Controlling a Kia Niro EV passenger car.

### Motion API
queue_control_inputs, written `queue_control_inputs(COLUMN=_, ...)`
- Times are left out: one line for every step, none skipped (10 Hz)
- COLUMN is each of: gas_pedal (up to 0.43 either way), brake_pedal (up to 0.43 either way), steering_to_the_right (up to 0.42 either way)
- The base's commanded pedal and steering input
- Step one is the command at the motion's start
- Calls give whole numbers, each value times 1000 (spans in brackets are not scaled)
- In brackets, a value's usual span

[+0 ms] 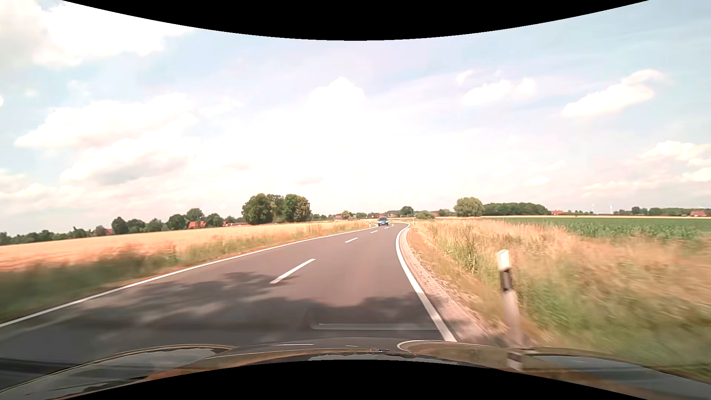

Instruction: Follow the waypoints while adhering to traffic rules and regulations

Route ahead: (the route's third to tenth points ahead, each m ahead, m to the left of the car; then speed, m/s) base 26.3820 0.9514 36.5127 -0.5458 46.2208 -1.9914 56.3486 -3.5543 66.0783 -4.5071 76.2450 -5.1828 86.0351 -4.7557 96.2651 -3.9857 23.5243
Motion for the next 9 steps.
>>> queue_control_inputs(gas_pedal=150, brake_pedal=0, steering_to_the_right=29)
queue_control_inputs(gas_pedal=150, brake_pedal=0, steering_to_the_right=28)
queue_control_inputs(gas_pedal=150, brake_pedal=0, steering_to_the_right=29)
queue_control_inputs(gas_pedal=150, brake_pedal=0, steering_to_the_right=31)
queue_control_inputs(gas_pedal=150, brake_pedal=0, steering_to_the_right=33)
queue_control_inputs(gas_pedal=138, brake_pedal=0, steering_to_the_right=33)
queue_control_inputs(gas_pedal=130, brake_pedal=0, steering_to_the_right=33)
queue_control_inputs(gas_pedal=87, brake_pedal=0, steering_to_the_right=32)
queue_control_inputs(gas_pedal=39, brake_pedal=0, steering_to_the_right=31)
